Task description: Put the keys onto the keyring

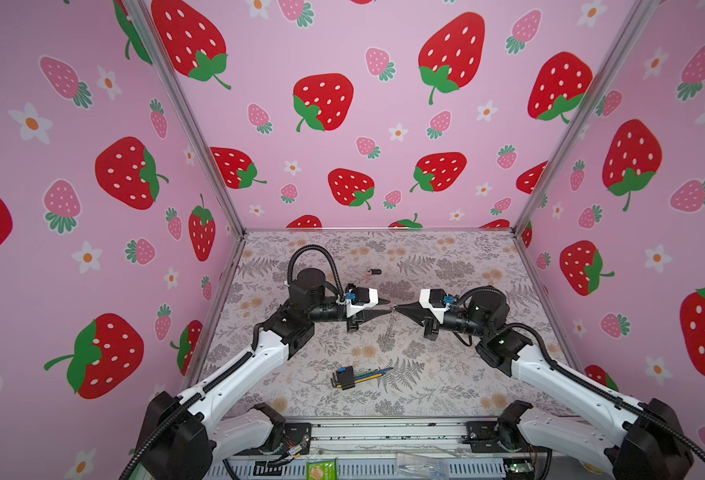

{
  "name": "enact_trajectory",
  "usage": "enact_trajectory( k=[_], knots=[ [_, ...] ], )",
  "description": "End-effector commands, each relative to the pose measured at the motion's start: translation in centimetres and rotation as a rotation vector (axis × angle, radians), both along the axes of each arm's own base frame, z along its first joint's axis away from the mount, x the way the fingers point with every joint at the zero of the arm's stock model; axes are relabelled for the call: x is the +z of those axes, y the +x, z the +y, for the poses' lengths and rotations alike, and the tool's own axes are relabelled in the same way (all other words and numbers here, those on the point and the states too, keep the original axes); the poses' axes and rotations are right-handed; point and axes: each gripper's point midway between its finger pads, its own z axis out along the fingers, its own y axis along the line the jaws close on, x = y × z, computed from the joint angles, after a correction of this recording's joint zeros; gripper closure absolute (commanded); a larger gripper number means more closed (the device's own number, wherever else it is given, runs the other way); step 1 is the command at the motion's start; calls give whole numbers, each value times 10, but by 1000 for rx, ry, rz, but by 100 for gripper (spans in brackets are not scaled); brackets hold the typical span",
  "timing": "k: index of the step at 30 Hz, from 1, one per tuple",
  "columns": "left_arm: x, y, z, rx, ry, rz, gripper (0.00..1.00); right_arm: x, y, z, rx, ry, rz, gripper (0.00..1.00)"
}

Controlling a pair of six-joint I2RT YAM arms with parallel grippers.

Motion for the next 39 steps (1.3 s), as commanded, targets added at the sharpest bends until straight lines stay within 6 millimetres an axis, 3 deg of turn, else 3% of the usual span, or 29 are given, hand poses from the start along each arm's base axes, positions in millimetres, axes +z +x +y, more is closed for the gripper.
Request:
enact_trajectory(
  k=[1,16,21,25,29,33,39],
  knots=[
    [10,-3,-3,-36,-17,-32,78,21,-6,1,30,50,-40,100],
    [19,-3,-10,-64,2,-63,86,13,-7,0,35,31,-31,100],
    [19,-5,-12,-78,18,-71,97,13,-7,1,31,31,-34,100],
    [18,-5,-14,-56,48,-126,100,7,5,-4,-50,-10,-44,84],
    [12,-1,-13,20,131,-268,100,1,20,-22,-208,-70,-130,67],
    [5,2,-15,97,234,-472,100,3,22,-42,-306,-100,-198,65],
    [6,5,-17,148,293,-658,100,-4,18,-46,-304,-144,-208,66]
  ],
)
